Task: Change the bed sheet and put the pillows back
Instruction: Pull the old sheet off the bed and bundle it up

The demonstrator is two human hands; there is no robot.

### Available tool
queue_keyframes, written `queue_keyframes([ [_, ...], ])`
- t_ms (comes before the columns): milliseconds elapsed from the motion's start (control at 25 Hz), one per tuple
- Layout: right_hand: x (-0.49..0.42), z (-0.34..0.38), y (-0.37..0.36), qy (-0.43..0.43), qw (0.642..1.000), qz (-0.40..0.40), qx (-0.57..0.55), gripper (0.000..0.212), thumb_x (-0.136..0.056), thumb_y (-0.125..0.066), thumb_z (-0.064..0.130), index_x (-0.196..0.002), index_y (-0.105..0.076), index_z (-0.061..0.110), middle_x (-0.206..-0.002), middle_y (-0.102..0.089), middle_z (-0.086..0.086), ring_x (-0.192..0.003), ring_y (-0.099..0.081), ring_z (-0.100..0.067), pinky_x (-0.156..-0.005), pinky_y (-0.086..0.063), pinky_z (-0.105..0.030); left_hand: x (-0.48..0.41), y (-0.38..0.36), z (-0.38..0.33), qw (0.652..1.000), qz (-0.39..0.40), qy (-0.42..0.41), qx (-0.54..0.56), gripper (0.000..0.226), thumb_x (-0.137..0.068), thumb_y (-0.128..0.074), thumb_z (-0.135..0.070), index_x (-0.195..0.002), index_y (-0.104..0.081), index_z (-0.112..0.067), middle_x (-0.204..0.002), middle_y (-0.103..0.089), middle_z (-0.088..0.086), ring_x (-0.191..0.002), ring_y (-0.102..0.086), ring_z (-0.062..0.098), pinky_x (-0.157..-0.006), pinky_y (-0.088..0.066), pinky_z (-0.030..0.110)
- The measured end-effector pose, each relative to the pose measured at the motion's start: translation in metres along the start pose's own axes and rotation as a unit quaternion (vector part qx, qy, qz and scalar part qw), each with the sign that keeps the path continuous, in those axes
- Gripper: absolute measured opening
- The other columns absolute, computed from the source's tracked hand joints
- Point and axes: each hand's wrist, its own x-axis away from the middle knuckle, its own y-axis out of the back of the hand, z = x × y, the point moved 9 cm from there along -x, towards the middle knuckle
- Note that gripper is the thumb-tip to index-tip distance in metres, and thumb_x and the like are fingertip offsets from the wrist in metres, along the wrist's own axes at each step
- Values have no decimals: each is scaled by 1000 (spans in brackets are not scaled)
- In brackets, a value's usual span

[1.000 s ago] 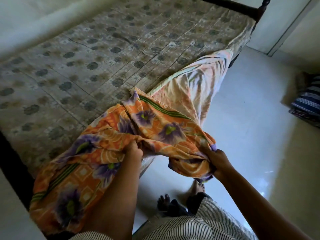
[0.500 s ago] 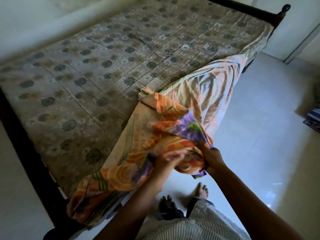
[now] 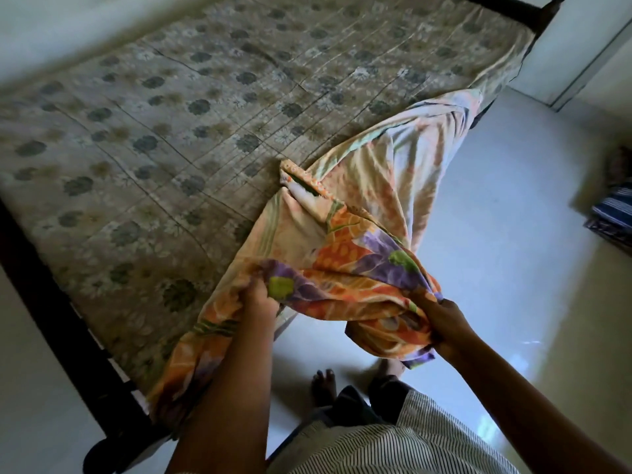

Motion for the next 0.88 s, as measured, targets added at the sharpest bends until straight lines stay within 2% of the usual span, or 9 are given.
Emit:
queue_keyframes([
  [120,-9,-9,6,-2,1000,-11,8,13,-87,-63,15,-87,-61,2,-76,-63,-15,-48,-64,-14,-47,-55,-24,44,-42,-63,960,-33,-203,-192,45,-73,-59,-13,-116,-57,2,-114,-60,24,-104,-58,37,-81,-45,36],
  [240,-15,-6,-22,-12,998,65,-9,40,-86,-62,39,-108,-64,6,-84,-68,-12,-65,-66,-21,-60,-54,-30,135,-118,-33,854,137,-317,-389,36,-81,-52,-13,-113,-61,2,-115,-62,18,-109,-56,29,-87,-38,23],
  [320,-17,0,-45,-32,990,132,-40,49,-83,-60,54,-110,-67,14,-90,-70,-10,-74,-67,-24,-65,-54,-33,184,-145,0,758,251,-357,-484,57,-72,-44,-44,-106,-64,-3,-113,-61,14,-108,-54,27,-96,-40,29],
  [360,-20,1,-47,-31,991,124,-37,45,-83,-62,50,-103,-69,10,-88,-70,-13,-76,-66,-27,-66,-54,-35,193,-149,13,716,288,-353,-530,69,-68,-41,-54,-110,-63,-5,-119,-58,12,-113,-51,24,-101,-36,27],
  [440,-27,5,-35,12,998,52,37,26,-83,-67,30,-85,-66,4,-83,-66,-19,-76,-62,-27,-70,-52,-40,191,-148,23,679,349,-308,-568,65,-74,-52,-50,-125,-57,-10,-132,-51,5,-125,-43,13,-104,-24,10],
  [520,-25,10,-23,76,988,-4,136,19,-85,-65,23,-73,-62,9,-82,-64,-17,-78,-58,-22,-72,-49,-38,176,-142,5,725,364,-259,-525,45,-81,-65,-37,-118,-64,-10,-119,-63,1,-115,-54,8,-95,-34,9],
  [640,-9,17,-14,132,975,-13,180,25,-85,-61,28,-69,-60,10,-71,-61,-9,-72,-54,-18,-68,-46,-36,113,-144,-51,860,190,-224,-416,42,-87,-60,-39,-119,-60,-10,-115,-64,5,-106,-59,17,-87,-43,23],
  [760,7,22,-12,165,967,2,194,25,-80,-64,29,-75,-63,4,-73,-63,-10,-72,-55,-16,-72,-50,-40,60,-186,-52,880,134,-162,-425,90,-75,-63,-61,-145,-28,-16,-143,-41,10,-128,-42,25,-107,-35,34],
  [880,19,24,-6,173,960,12,220,18,-82,-68,25,-71,-64,10,-71,-62,-2,-70,-53,-10,-70,-48,-34,-6,-208,-26,875,67,-93,-471,117,-63,-74,-59,-149,-8,-13,-150,-23,16,-136,-30,33,-112,-29,43],
])
